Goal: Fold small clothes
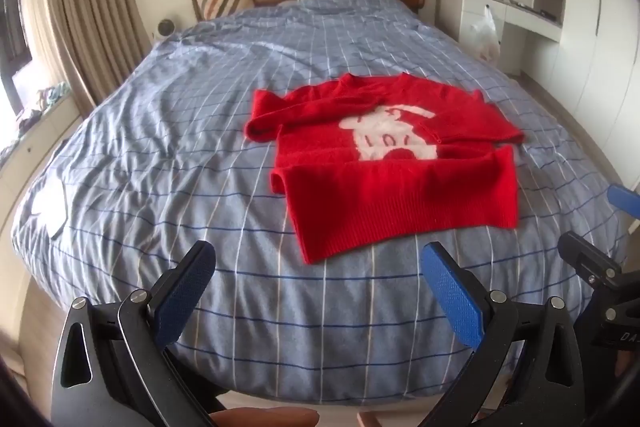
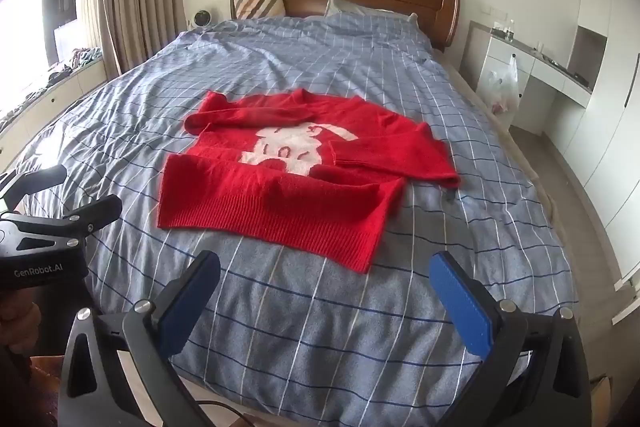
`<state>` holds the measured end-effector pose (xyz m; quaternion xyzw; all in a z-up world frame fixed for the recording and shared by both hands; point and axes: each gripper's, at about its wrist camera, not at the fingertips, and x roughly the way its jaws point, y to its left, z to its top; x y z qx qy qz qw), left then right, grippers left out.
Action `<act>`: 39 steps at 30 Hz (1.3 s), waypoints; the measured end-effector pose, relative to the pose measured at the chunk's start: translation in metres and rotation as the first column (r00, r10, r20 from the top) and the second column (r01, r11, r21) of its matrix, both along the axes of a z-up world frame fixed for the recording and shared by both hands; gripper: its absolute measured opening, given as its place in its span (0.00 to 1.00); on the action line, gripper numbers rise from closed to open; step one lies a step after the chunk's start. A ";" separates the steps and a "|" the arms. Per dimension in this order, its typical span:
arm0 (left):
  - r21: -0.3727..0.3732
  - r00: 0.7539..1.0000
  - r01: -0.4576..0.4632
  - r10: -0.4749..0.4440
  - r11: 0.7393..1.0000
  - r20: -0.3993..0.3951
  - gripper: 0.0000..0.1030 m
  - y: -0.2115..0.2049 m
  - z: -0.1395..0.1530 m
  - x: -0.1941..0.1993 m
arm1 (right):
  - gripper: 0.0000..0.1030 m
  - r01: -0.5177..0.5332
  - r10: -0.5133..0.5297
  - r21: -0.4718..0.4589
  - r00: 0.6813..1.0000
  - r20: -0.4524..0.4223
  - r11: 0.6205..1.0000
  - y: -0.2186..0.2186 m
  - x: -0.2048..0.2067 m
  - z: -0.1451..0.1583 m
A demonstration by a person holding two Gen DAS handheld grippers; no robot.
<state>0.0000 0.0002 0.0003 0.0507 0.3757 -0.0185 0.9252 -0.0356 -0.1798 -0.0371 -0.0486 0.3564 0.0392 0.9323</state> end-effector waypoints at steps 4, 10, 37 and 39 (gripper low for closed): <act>0.006 1.000 -0.005 0.005 1.000 -0.006 1.00 -0.001 0.000 -0.001 | 1.00 -0.003 0.003 0.001 1.000 -0.006 1.000 0.001 0.000 -0.002; 0.011 1.000 -0.002 0.003 1.000 -0.026 1.00 -0.003 -0.010 -0.003 | 1.00 -0.013 0.013 0.019 1.000 -0.017 1.000 0.008 0.001 -0.017; 0.002 0.996 0.013 -0.013 1.000 -0.083 1.00 -0.005 -0.022 0.000 | 1.00 0.027 -0.029 -0.034 0.998 -0.056 0.999 0.013 0.004 -0.018; -0.011 0.997 0.017 -0.017 1.000 -0.081 1.00 -0.004 -0.021 -0.002 | 1.00 0.050 -0.053 -0.062 0.997 -0.051 0.997 0.013 0.004 -0.016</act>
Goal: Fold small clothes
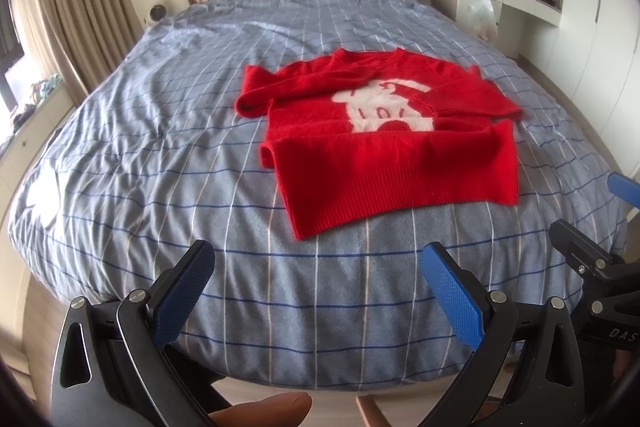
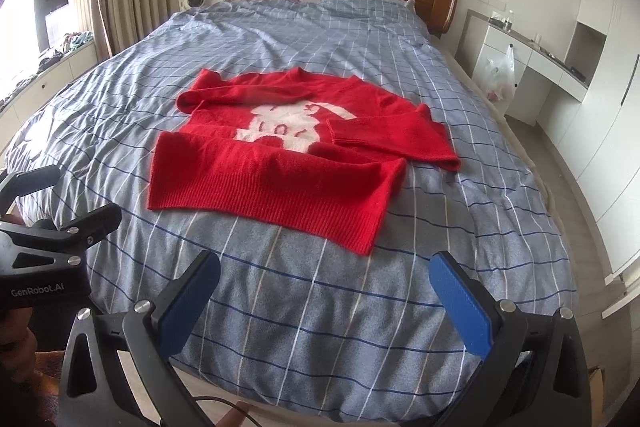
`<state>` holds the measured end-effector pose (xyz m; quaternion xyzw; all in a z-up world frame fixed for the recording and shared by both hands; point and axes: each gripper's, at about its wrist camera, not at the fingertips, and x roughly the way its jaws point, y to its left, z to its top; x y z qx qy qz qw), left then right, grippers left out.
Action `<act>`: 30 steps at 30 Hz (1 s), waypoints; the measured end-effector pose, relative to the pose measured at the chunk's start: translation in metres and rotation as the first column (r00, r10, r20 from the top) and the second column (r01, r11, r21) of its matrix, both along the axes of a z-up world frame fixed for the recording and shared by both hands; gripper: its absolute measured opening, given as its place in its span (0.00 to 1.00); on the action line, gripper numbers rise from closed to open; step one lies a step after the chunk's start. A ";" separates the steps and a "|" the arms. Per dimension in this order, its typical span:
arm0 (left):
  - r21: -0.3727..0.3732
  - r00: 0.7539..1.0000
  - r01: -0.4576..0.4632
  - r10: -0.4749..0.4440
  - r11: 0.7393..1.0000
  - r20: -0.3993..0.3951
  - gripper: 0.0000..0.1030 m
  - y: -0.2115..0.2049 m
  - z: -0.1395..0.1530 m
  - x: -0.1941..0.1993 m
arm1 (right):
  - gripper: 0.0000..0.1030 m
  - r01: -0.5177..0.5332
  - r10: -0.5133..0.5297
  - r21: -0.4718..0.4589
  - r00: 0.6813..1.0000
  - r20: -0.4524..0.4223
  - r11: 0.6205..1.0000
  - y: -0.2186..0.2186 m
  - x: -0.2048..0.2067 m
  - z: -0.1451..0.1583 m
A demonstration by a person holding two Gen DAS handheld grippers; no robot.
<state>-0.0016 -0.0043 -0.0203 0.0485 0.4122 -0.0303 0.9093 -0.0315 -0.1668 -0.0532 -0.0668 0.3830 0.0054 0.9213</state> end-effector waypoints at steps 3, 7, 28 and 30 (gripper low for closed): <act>-0.022 1.000 0.008 -0.008 1.000 -0.006 1.00 0.000 0.001 0.000 | 1.00 0.023 -0.022 -0.038 1.000 0.011 0.999 -0.001 -0.002 0.004; -0.003 1.000 0.022 -0.022 1.000 -0.003 1.00 -0.005 0.001 -0.001 | 1.00 0.043 -0.042 -0.071 0.999 0.015 0.997 -0.003 -0.001 0.005; -0.033 0.998 0.004 -0.006 0.999 -0.069 1.00 0.004 -0.014 0.006 | 1.00 0.067 -0.069 -0.086 0.997 -0.021 0.994 -0.008 0.002 -0.007; -0.045 0.996 -0.021 0.017 0.999 -0.088 1.00 0.012 -0.020 0.010 | 1.00 0.063 -0.064 -0.056 0.998 -0.014 0.996 -0.010 0.001 -0.007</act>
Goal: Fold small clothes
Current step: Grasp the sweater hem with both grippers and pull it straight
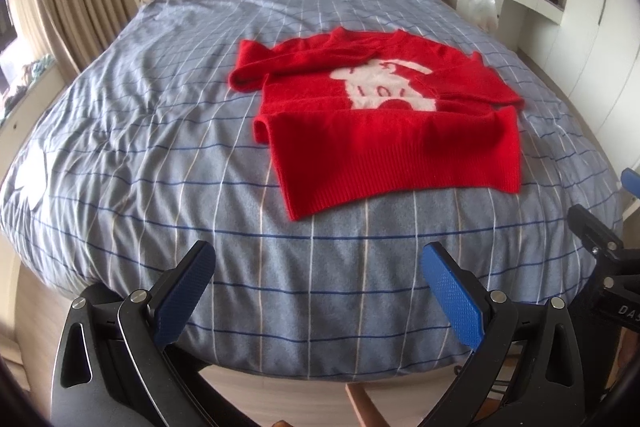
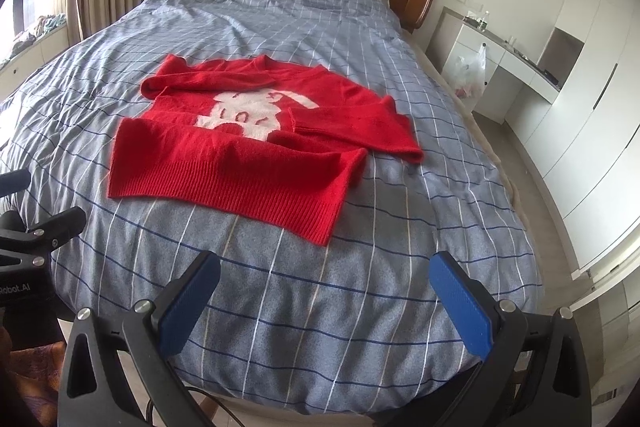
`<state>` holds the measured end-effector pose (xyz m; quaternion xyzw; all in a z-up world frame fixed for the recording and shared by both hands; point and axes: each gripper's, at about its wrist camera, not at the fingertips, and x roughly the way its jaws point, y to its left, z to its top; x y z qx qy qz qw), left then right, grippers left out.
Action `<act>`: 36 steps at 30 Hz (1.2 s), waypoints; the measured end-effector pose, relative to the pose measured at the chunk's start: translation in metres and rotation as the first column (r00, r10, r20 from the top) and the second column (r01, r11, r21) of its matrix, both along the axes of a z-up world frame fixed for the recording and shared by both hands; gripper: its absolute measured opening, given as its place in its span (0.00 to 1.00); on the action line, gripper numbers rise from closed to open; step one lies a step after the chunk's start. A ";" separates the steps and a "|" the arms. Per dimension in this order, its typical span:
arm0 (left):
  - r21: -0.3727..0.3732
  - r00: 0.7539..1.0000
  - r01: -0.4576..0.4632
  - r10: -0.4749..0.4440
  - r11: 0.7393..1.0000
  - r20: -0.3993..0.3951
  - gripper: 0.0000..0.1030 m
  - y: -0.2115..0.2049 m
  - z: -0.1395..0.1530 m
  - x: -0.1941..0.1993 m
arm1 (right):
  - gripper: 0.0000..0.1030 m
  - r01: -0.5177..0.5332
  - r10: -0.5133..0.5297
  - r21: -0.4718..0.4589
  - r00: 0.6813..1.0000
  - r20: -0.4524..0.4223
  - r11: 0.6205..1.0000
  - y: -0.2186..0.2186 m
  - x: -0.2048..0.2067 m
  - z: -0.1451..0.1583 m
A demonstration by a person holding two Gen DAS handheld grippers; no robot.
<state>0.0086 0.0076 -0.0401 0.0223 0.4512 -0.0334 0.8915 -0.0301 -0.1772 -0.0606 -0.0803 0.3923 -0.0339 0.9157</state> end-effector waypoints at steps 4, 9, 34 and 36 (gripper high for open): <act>-0.027 0.998 -0.057 0.056 0.998 -0.028 1.00 0.027 -0.018 0.016 | 1.00 -0.025 0.022 0.091 0.999 0.031 0.996 -0.011 0.001 0.002; -0.101 0.996 -0.074 0.070 0.992 -0.049 0.99 0.056 -0.044 0.051 | 1.00 -0.048 0.036 0.230 0.998 0.059 0.972 -0.040 0.018 -0.015; -0.232 0.957 0.180 -0.225 0.956 -0.183 0.02 0.085 -0.056 0.026 | 0.04 -0.105 0.284 0.539 0.923 -0.260 0.836 -0.082 0.022 -0.069; -0.192 0.955 0.173 -0.212 0.966 -0.209 0.02 0.079 -0.071 0.027 | 0.04 -0.067 0.261 0.515 0.913 -0.314 0.855 -0.080 0.023 -0.089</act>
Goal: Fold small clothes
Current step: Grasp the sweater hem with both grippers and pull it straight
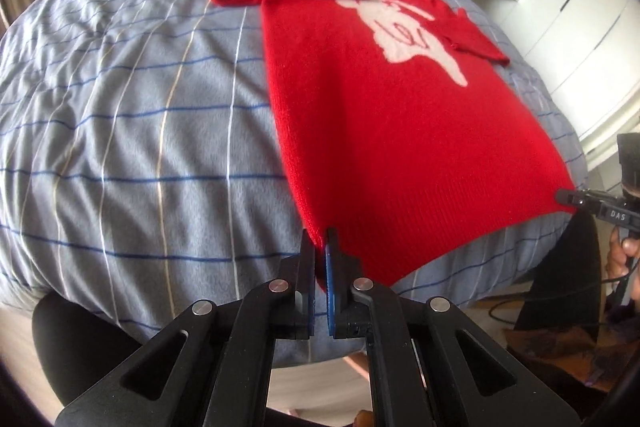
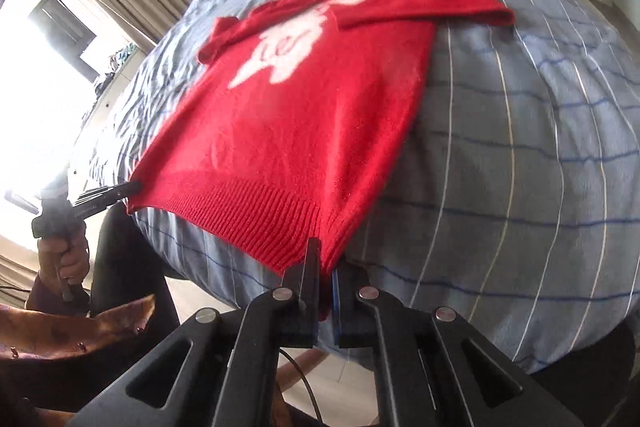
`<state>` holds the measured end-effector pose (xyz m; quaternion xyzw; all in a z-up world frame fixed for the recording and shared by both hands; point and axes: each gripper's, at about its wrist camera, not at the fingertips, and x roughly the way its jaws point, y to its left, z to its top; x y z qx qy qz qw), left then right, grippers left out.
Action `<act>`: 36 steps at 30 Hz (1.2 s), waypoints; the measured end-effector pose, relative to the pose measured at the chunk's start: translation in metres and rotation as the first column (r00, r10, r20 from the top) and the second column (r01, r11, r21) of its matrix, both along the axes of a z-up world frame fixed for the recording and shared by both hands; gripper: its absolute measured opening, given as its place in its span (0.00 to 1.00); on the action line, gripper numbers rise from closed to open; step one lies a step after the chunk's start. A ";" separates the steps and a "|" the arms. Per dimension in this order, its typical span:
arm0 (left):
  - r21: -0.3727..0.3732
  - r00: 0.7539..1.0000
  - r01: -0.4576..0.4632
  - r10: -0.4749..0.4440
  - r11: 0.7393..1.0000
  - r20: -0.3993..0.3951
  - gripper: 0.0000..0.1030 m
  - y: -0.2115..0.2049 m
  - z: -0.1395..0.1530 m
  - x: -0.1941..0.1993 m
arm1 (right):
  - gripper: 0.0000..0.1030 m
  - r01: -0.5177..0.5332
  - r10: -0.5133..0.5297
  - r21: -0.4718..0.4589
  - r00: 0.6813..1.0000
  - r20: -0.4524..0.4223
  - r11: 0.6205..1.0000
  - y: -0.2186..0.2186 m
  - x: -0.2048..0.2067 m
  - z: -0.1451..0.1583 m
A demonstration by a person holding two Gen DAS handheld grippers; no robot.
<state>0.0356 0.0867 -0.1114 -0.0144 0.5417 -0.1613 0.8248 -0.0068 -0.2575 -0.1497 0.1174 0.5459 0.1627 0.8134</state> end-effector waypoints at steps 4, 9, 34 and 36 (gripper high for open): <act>0.045 0.999 -0.036 0.037 0.998 -0.010 0.02 -0.005 -0.019 0.004 | 0.04 0.056 -0.058 -0.024 0.996 -0.063 0.998 -0.003 0.011 -0.033; 0.076 0.998 -0.062 0.063 0.995 -0.009 0.02 -0.007 -0.032 0.007 | 0.04 0.075 -0.077 -0.036 0.995 -0.068 0.997 -0.002 0.018 -0.048; 0.080 0.995 -0.096 0.092 0.992 0.045 0.03 -0.012 -0.048 0.002 | 0.04 0.149 -0.148 0.016 0.988 -0.051 0.989 -0.012 0.013 -0.067; 0.074 0.994 -0.100 0.097 0.992 0.044 0.03 -0.011 -0.047 0.001 | 0.04 0.153 -0.152 0.024 0.987 -0.052 0.988 -0.014 0.012 -0.067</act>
